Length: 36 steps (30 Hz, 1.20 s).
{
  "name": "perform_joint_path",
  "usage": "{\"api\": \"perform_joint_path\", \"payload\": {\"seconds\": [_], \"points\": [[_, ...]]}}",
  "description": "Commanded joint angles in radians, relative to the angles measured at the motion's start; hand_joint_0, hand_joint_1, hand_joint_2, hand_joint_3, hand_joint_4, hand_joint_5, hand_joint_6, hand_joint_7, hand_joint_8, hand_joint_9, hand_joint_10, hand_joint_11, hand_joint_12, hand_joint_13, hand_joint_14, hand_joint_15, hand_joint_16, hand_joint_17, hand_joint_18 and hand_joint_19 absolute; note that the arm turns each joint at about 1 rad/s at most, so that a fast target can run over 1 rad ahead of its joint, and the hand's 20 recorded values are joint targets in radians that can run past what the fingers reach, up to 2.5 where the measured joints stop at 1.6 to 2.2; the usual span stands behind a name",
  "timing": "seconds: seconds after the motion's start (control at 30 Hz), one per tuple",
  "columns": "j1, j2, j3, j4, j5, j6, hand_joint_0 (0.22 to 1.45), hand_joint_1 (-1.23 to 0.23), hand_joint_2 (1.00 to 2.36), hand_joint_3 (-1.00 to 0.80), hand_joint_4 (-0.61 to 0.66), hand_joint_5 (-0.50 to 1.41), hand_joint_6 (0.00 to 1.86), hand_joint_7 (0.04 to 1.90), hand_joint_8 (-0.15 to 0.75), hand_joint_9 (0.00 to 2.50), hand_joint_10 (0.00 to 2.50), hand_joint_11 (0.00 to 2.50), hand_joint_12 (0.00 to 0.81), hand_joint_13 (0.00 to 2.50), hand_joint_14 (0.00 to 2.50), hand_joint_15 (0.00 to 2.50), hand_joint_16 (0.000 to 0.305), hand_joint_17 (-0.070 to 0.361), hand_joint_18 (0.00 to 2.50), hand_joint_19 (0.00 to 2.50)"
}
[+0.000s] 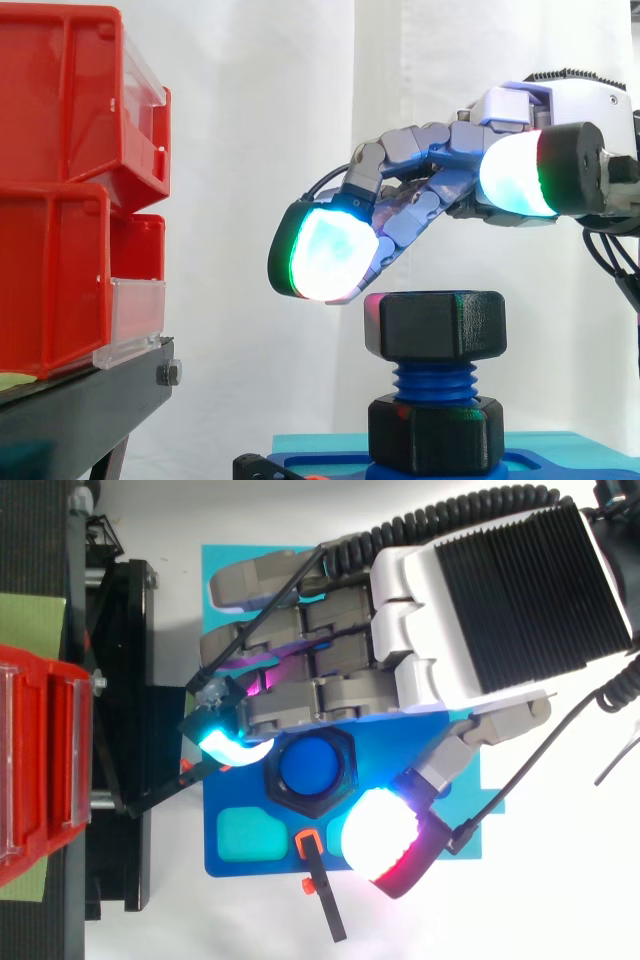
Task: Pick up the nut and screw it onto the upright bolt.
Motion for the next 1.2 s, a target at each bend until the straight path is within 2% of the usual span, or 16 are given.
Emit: {"api": "perform_joint_path", "payload": {"seconds": [0.0, 0.23, 0.5, 0.57, 0.63, 0.7, 0.8, 0.9, 1.0, 1.17], "points": [[0.001, 0.000, 0.000, -0.003, 0.000, -0.001, 0.50, -0.17, 1.00, -0.50, 0.23, -0.09, 0.50, 0.99, 0.222, 0.72, 0.00, 0.00, 0.235, 0.55, 0.00, 0.00, 0.026, 0.059, 0.23, 0.00], [-0.003, -0.001, -0.017, -0.007, -0.001, -0.001, 0.50, -0.18, 1.00, -0.50, 0.23, -0.08, 0.50, 1.06, 0.225, 0.75, 0.00, 0.00, 0.229, 0.58, 0.00, 0.00, 0.025, 0.057, 0.25, 0.00], [-0.005, 0.000, -0.020, -0.016, -0.009, -0.001, 0.53, -0.20, 1.00, -0.50, 0.19, -0.04, 0.50, 1.30, 0.253, 0.90, 0.00, 0.00, 0.203, 0.68, 0.00, 0.00, 0.020, 0.045, 0.36, 0.00], [-0.009, 0.000, -0.020, -0.016, -0.013, -0.001, 0.53, -0.21, 1.00, -0.50, 0.18, -0.03, 0.50, 1.34, 0.252, 0.93, 0.00, 0.00, 0.197, 0.70, 0.00, 0.00, 0.019, 0.043, 0.38, 0.00], [-0.011, 0.000, -0.020, -0.016, -0.016, 0.000, 0.54, -0.24, 1.00, -0.50, 0.18, -0.01, 0.50, 1.36, 0.263, 1.07, 0.00, 0.00, 0.178, 0.82, 0.00, 0.00, 0.016, 0.036, 0.48, 0.01], [-0.014, 0.000, -0.020, -0.013, -0.021, 0.000, 0.55, -0.27, 1.00, -0.50, 0.15, 0.02, 0.50, 1.40, 0.263, 1.32, 0.00, 0.05, 0.148, 0.97, 0.00, 0.00, 0.012, 0.027, 0.62, 0.05], [-0.026, 0.000, -0.023, -0.010, -0.033, -0.001, 0.56, -0.28, 1.00, -0.50, 0.14, 0.03, 0.50, 1.43, 0.266, 1.45, 0.00, 0.11, 0.134, 1.05, 0.00, 0.00, 0.010, 0.023, 0.69, 0.05], [-0.028, 0.000, -0.021, -0.009, -0.038, -0.001, 0.56, -0.30, 1.00, -0.50, 0.11, 0.06, 0.50, 1.51, 0.249, 1.59, 0.01, 0.16, 0.126, 1.16, 0.00, 0.00, 0.008, 0.018, 0.76, 0.08], [-0.037, 0.000, -0.023, -0.003, -0.038, -0.007, 0.56, -0.30, 1.00, -0.50, 0.08, 0.06, 0.55, 1.42, 0.234, 1.72, 0.01, 0.24, 0.127, 1.24, 0.00, 0.02, 0.007, 0.016, 0.80, 0.09], [-0.040, 0.000, -0.029, 0.003, -0.050, -0.009, 0.56, -0.30, 1.00, -0.50, 0.05, 0.05, 0.61, 1.29, 0.212, 1.84, 0.01, 0.32, 0.117, 1.32, 0.00, 0.05, 0.005, 0.012, 0.86, 0.13]]}}
